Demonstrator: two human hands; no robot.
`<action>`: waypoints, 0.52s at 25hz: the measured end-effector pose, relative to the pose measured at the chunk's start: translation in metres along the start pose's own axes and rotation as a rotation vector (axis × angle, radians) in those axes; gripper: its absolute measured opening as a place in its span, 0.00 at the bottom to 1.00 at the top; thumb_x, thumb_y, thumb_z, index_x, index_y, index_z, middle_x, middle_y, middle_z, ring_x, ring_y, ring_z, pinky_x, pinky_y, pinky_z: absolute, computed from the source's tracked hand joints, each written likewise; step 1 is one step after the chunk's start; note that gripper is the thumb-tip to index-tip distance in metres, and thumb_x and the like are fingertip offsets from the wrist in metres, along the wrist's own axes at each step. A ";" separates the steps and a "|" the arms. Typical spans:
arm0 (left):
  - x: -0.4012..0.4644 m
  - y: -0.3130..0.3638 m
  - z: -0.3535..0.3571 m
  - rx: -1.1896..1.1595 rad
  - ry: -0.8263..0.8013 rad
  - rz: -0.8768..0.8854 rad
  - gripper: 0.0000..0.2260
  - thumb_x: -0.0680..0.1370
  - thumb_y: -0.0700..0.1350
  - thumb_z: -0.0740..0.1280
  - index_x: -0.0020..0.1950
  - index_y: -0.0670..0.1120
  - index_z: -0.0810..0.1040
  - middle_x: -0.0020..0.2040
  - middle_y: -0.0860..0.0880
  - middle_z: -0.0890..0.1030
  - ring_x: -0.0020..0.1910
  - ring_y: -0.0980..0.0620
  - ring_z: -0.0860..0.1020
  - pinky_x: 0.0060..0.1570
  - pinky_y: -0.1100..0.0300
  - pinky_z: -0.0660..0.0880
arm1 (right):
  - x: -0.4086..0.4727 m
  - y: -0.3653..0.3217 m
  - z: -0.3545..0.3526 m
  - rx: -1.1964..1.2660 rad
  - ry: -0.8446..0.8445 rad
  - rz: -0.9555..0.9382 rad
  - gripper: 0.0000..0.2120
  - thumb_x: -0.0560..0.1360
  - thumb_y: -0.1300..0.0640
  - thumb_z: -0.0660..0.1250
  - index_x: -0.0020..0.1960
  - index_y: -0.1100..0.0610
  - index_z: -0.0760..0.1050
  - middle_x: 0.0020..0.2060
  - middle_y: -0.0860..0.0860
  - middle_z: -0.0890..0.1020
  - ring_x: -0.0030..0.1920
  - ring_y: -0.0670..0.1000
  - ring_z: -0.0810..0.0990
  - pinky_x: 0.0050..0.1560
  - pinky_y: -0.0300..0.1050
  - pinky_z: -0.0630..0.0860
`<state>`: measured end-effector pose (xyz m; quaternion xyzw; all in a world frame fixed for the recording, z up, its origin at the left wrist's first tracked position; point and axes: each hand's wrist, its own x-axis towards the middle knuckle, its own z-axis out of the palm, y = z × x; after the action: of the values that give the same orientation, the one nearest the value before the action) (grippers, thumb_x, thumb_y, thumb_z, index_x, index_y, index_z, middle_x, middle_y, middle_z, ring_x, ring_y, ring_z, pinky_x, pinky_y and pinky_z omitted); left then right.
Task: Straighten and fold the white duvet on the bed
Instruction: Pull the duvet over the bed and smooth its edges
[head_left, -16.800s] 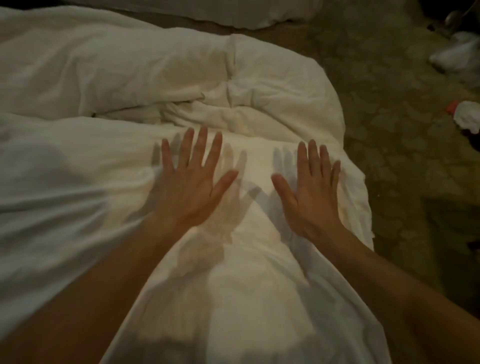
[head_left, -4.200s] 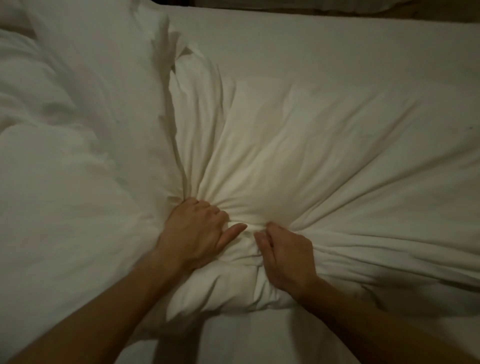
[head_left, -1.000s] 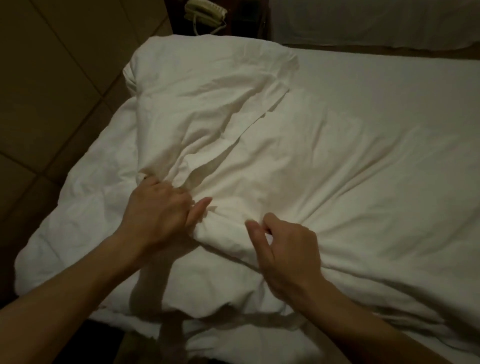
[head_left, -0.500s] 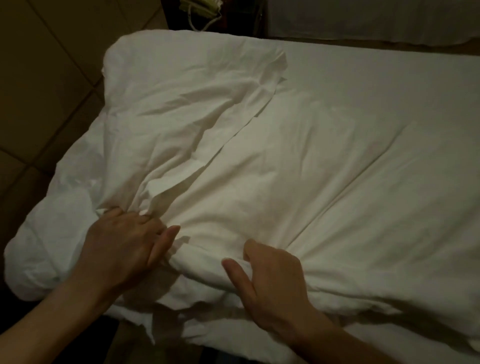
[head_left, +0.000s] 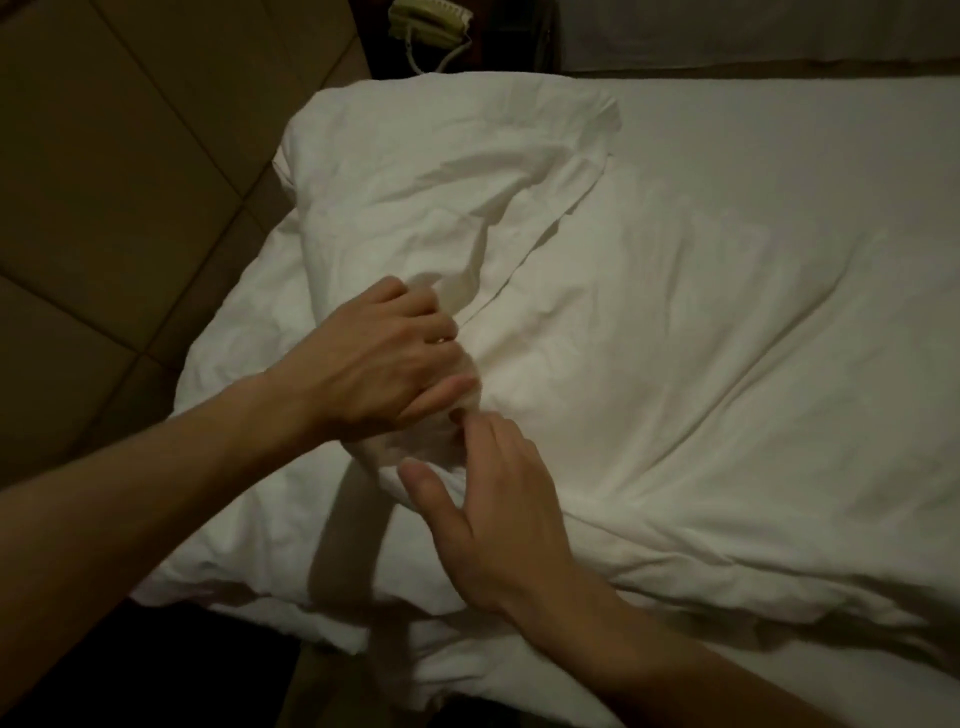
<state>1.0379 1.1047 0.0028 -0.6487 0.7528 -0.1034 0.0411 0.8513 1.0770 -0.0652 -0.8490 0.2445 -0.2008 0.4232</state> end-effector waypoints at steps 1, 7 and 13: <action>0.009 -0.013 -0.002 0.021 -0.024 0.061 0.33 0.82 0.62 0.38 0.51 0.51 0.81 0.50 0.50 0.81 0.51 0.49 0.74 0.55 0.52 0.67 | 0.007 -0.007 0.008 0.027 0.006 0.027 0.33 0.76 0.25 0.44 0.58 0.49 0.71 0.47 0.43 0.73 0.47 0.43 0.71 0.52 0.43 0.73; 0.057 -0.079 0.003 0.116 -0.096 0.277 0.32 0.81 0.62 0.41 0.60 0.51 0.81 0.64 0.49 0.79 0.70 0.47 0.69 0.73 0.49 0.55 | 0.044 -0.032 0.050 0.158 0.041 0.231 0.34 0.74 0.22 0.44 0.64 0.45 0.68 0.54 0.43 0.75 0.55 0.43 0.75 0.58 0.49 0.75; 0.057 -0.113 0.015 0.120 -0.346 0.165 0.38 0.76 0.69 0.34 0.39 0.52 0.79 0.33 0.53 0.78 0.37 0.53 0.77 0.56 0.52 0.70 | 0.092 -0.052 0.087 0.286 0.249 0.470 0.44 0.69 0.24 0.59 0.78 0.46 0.56 0.73 0.45 0.69 0.72 0.47 0.69 0.71 0.53 0.69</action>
<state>1.1420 1.0315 0.0158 -0.5893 0.7777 -0.0313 0.2167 0.9851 1.1048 -0.0589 -0.6698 0.4535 -0.2322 0.5402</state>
